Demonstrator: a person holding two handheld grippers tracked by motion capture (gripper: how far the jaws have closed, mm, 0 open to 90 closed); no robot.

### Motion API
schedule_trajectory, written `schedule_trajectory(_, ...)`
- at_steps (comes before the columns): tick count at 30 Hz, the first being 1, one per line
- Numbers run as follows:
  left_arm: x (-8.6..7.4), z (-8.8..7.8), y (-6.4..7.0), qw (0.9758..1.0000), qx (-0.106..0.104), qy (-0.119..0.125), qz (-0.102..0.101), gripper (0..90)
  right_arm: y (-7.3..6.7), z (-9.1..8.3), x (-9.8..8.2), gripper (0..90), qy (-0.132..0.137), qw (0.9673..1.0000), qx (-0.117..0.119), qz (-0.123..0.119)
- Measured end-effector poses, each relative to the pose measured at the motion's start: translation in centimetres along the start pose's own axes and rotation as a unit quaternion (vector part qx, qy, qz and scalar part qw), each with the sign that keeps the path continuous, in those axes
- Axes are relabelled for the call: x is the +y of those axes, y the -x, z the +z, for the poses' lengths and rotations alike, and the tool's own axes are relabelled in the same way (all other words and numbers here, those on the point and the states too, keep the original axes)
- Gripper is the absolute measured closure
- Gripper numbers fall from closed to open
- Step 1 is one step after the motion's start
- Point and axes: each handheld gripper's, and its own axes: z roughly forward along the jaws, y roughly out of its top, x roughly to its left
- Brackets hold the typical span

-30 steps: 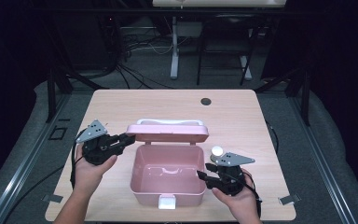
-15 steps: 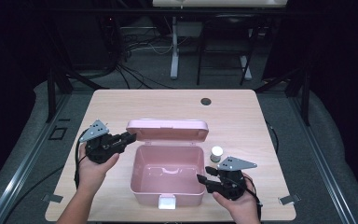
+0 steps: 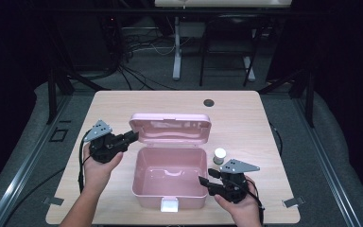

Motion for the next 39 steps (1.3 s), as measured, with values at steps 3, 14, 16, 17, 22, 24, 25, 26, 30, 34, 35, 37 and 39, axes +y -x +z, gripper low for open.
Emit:
schedule_trajectory(3, 0.0, 0.1, -0.1, 1.0, 0.001, 0.001, -0.003, 81.6, 0.0, 0.0, 0.0, 53.3, 0.001, 1.0, 0.0, 0.0)
schedule_trajectory(14, -0.1, 0.6, -0.5, 1.0, 0.001, 0.001, -0.004, 83.0, 0.1, 0.2, 0.0, 52.8, 0.002, 1.0, 0.001, 0.001)
schedule_trajectory(16, 0.0, 0.6, -0.6, 1.0, 0.0, 0.0, -0.004, 83.5, 0.1, 0.2, 0.0, 52.7, 0.002, 1.0, 0.001, 0.001)
schedule_trajectory(17, 0.0, 0.6, -0.6, 1.0, 0.001, -0.003, -0.004, 83.7, 0.1, 0.2, 0.0, 52.7, 0.002, 1.0, 0.002, 0.002)
schedule_trajectory(22, 0.3, 0.8, -0.7, 0.9998, 0.007, -0.013, -0.009, 84.9, 0.1, 0.3, -0.1, 52.5, 0.0, 1.0, 0.003, 0.007)
schedule_trajectory(24, 0.4, 0.9, -0.6, 0.9998, 0.011, -0.016, -0.01, 85.3, 0.1, 0.3, -0.1, 52.5, 0.002, 1.0, 0.003, 0.008)
schedule_trajectory(25, 0.4, 1.0, -0.7, 0.9997, 0.011, -0.016, -0.011, 85.4, 0.1, 0.3, -0.1, 52.4, 0.002, 1.0, 0.003, 0.008)
schedule_trajectory(26, 0.5, 1.0, -0.7, 0.9997, 0.011, -0.017, -0.013, 85.5, 0.2, 0.3, -0.1, 52.4, 0.002, 1.0, 0.003, 0.007)
schedule_trajectory(30, 0.7, 1.1, -0.9, 0.9994, 0.008, -0.027, -0.02, 85.9, 0.2, 0.4, -0.1, 52.1, 0.003, 0.9999, 0.005, 0.011)
schedule_trajectory(34, 1.0, 1.3, -1.0, 0.9989, 0.013, -0.034, -0.03, 86.2, 0.3, 0.4, -0.1, 52.0, 0.004, 0.9999, 0.007, 0.014)
schedule_trajectory(35, 1.1, 1.4, -1.0, 0.9987, 0.014, -0.038, -0.032, 86.3, 0.3, 0.4, -0.1, 52.0, 0.003, 0.9999, 0.006, 0.014)
schedule_trajectory(37, 1.2, 1.5, -1.1, 0.9985, 0.015, -0.038, -0.036, 86.5, 0.3, 0.5, -0.1, 51.9, 0.003, 0.9998, 0.007, 0.017)
schedule_trajectory(39, 1.2, 1.7, -1.2, 0.9982, 0.016, -0.04, -0.043, 86.6, 0.3, 0.5, -0.1, 51.9, 0.002, 0.9998, 0.006, 0.017)
